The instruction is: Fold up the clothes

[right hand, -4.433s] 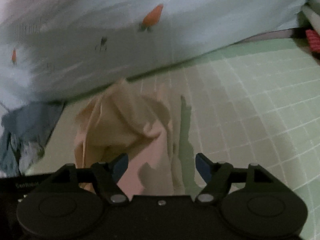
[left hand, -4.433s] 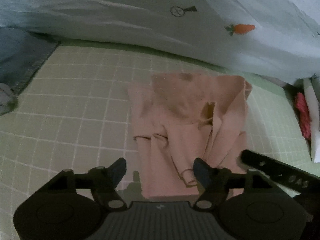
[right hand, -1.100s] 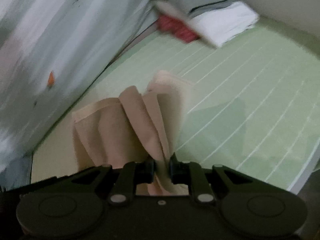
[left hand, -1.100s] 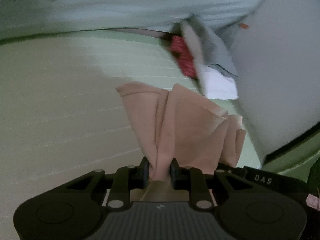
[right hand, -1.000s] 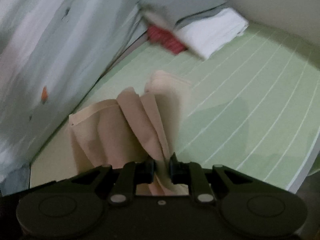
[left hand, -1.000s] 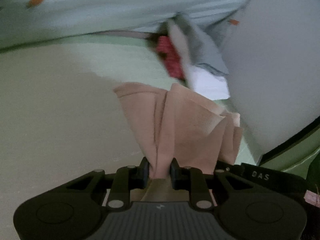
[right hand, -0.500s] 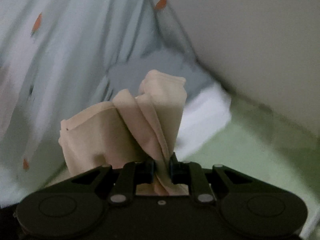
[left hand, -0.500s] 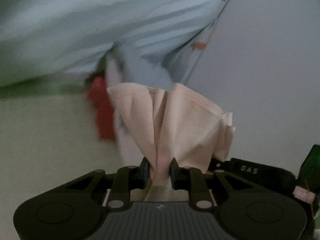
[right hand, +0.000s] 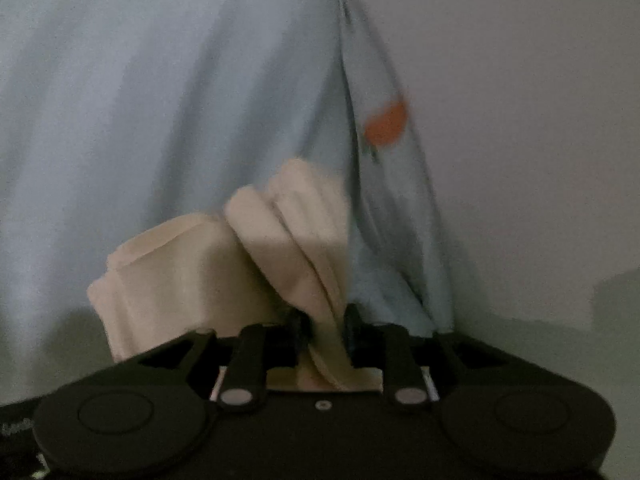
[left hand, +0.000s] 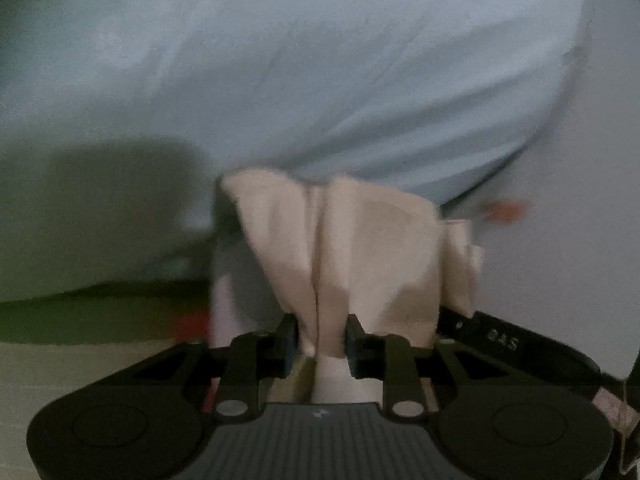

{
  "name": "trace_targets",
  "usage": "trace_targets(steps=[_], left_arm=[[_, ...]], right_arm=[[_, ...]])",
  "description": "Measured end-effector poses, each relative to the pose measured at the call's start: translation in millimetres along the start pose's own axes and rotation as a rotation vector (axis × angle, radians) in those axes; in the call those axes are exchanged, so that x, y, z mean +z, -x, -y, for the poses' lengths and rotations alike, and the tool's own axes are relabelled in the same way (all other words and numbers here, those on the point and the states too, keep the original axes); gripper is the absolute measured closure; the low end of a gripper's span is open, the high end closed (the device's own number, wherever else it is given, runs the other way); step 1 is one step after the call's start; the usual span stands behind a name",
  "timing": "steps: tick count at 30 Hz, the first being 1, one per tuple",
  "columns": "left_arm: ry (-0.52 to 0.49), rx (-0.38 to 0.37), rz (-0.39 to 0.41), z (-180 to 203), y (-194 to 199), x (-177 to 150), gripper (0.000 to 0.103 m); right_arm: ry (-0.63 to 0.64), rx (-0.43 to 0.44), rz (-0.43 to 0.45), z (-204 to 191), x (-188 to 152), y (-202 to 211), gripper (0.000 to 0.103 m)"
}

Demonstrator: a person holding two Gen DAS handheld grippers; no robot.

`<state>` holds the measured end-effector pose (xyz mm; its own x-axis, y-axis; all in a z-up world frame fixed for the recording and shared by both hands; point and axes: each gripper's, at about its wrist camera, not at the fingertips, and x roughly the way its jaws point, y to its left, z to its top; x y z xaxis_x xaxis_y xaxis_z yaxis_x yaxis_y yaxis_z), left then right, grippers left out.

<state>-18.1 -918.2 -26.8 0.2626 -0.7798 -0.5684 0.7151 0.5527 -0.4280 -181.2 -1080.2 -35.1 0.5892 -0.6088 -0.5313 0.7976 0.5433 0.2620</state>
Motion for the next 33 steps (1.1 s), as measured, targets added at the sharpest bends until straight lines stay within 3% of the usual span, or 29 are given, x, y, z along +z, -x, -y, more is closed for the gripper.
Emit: trace_targets(steps=[2,6,9,13,19,21,30,33], left_arm=[[-0.007,0.05,-0.029,-9,-18,-9,0.071],[-0.027,0.064,-0.029,-21,-22,-16,0.061],[-0.01,0.079,-0.039,-27,-21,-15,0.047],[-0.048,0.092,-0.034,-20,-8,-12,0.046],[-0.12,0.121,0.002,-15,18,-7,0.018],[-0.134,0.105,0.016,-14,36,-11,0.009],[-0.197,0.067,0.067,-10,128,-61,0.0],[-0.249,0.058,0.057,-11,149,-87,0.0]], right_arm=[[0.037,-0.03,-0.041,-5,-12,-25,0.077],[0.099,-0.086,-0.108,-14,-34,-68,0.07],[0.074,-0.093,-0.108,-12,-30,-71,0.066],[0.067,-0.109,-0.119,-14,-21,-65,0.056],[0.089,-0.131,-0.049,-28,-27,-7,0.029],[0.076,-0.119,-0.013,-28,-31,16,0.027],[0.117,-0.112,0.043,-42,-84,136,0.019],[0.146,-0.101,0.021,-47,-116,171,0.004]])
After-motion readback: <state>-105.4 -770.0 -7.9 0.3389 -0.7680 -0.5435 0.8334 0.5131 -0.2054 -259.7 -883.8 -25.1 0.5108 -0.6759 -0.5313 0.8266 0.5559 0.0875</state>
